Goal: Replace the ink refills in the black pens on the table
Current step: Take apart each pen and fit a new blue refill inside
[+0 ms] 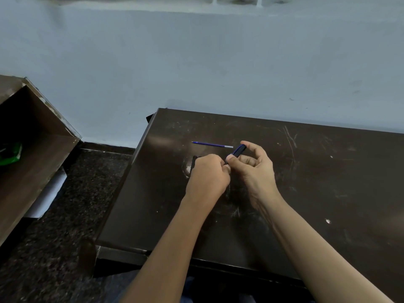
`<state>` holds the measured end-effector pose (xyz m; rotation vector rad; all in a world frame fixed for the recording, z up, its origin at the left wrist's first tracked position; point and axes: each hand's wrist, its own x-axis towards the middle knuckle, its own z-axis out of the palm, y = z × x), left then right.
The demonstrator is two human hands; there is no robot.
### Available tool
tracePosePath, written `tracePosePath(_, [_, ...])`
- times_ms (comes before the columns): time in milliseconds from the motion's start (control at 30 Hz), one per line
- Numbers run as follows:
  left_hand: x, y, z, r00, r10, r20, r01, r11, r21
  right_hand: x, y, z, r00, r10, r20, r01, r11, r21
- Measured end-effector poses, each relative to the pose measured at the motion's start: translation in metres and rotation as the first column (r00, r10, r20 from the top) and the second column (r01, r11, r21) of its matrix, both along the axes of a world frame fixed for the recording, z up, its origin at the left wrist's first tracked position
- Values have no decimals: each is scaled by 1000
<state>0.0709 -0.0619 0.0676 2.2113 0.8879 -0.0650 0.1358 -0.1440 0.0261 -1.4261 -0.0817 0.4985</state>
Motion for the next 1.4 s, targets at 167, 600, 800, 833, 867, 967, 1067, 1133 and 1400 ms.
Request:
tracePosePath(167, [-1,3,2,993,116,28,-84,848,-524,11,-6,6,992,21,-125,-17,999,35])
tracePosePath(600, [-8,6,7,993,111,-38,-117,921,-372,-3,4,-3,995,25,99,10,942,-334])
tracePosePath(800, [-11,12,3,994,60,-92,-77,977,-198,-3,8,-20,961,105,256,40,864,-503])
tracePosePath(833, [-12,13,3,993,67,-98,-81,985,-149,-3,8,-25,954,125,272,41,845,-533])
tracePosePath(867, [-12,15,3,993,73,-97,-85,989,-120,-4,7,-30,949,147,279,38,826,-562])
tracePosePath(967, [-14,20,5,990,88,-113,-102,988,-120,-6,7,-45,944,201,260,15,766,-643])
tracePosePath(1067, [-17,22,7,987,100,-129,-111,991,-80,-5,8,-53,936,213,279,35,734,-678])
tracePosePath(1133, [-19,23,7,986,117,-119,-124,991,-55,-3,9,-55,936,212,280,44,719,-693])
tracePosePath(1400, [-21,25,10,987,110,-116,-113,993,-22,-6,17,-54,920,228,320,87,675,-732])
